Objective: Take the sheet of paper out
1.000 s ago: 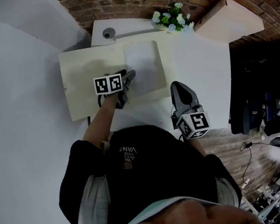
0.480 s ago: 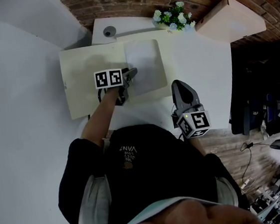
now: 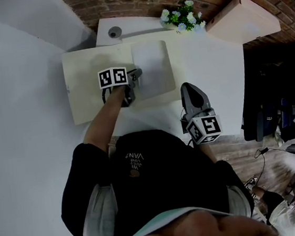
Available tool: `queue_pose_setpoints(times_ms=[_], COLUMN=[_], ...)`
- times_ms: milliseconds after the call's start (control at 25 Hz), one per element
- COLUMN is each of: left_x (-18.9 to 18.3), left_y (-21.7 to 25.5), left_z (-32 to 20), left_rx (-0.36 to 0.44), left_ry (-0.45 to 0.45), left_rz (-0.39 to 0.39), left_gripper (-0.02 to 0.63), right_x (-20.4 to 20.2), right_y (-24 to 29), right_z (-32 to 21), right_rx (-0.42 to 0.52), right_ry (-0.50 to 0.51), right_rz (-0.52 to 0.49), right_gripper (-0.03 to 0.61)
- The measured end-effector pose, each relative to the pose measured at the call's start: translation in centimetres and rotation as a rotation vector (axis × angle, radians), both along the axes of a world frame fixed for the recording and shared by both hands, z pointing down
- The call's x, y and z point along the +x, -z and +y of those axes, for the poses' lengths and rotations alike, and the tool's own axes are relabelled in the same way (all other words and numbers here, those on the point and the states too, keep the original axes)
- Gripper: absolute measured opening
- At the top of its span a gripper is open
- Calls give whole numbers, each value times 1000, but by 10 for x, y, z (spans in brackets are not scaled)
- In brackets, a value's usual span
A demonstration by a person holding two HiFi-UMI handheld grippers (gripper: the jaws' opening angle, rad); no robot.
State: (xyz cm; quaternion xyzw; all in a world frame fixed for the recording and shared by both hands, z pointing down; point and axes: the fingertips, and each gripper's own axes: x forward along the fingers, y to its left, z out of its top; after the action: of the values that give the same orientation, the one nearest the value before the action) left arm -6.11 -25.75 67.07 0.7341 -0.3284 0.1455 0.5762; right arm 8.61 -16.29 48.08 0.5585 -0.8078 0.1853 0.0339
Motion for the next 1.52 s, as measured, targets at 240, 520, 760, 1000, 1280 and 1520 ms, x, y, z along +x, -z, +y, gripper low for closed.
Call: queue_pose_setpoints(times_ms=[240, 520, 760, 1000, 1280, 1520], left_x=[-5, -8, -14, -23, -43, -63], left_y=[0, 3, 11, 21, 39, 56], left_z=[-2, -3, -1, 2, 6, 12], left_rx=[20, 55, 86, 136, 234, 288], left_ry=[-21, -40, -37, -39, -87, -86], left_rz=[-23, -18, 22, 40, -14, -44], left_gripper=[16, 2, 2, 1, 0, 0], right_x=[2, 0, -5, -14, -26, -38], right_y=[0, 0, -1, 0, 0, 5], right_z=[0, 2, 2, 1, 0, 1], right_rx=[-1, -1, 5, 5, 9, 20], right_ry=[-9, -5, 6, 27, 70, 107], right_rz=[-3, -5, -1, -5, 2, -2], right_gripper=[0, 0, 0, 0, 0, 0])
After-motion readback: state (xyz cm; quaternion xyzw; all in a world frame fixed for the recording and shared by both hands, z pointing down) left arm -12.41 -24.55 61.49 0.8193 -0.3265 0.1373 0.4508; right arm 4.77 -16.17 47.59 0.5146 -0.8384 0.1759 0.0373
